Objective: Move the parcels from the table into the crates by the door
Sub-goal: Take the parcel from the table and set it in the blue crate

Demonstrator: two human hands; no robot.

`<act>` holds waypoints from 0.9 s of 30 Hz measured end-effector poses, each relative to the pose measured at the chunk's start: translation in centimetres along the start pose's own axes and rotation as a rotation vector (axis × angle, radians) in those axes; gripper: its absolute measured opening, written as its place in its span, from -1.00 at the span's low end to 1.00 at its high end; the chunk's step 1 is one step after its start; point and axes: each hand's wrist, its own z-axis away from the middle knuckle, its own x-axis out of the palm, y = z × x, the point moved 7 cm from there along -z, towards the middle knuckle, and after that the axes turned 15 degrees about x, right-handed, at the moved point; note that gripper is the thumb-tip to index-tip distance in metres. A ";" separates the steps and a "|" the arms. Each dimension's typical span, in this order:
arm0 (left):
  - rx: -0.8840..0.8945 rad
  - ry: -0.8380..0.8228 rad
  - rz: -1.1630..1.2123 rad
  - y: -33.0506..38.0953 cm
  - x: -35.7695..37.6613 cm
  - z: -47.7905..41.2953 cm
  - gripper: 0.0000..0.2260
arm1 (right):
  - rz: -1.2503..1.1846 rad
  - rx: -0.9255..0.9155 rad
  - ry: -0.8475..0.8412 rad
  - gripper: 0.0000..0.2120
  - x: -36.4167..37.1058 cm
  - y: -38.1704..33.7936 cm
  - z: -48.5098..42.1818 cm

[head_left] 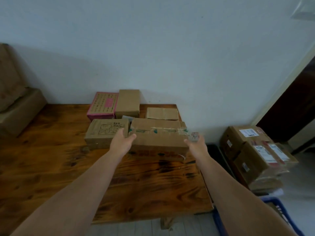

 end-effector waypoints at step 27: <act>-0.031 0.022 0.371 -0.8 0.7 1.4 -0.52 | -0.080 -0.167 -0.099 -0.59 -2.1 0.2 -0.2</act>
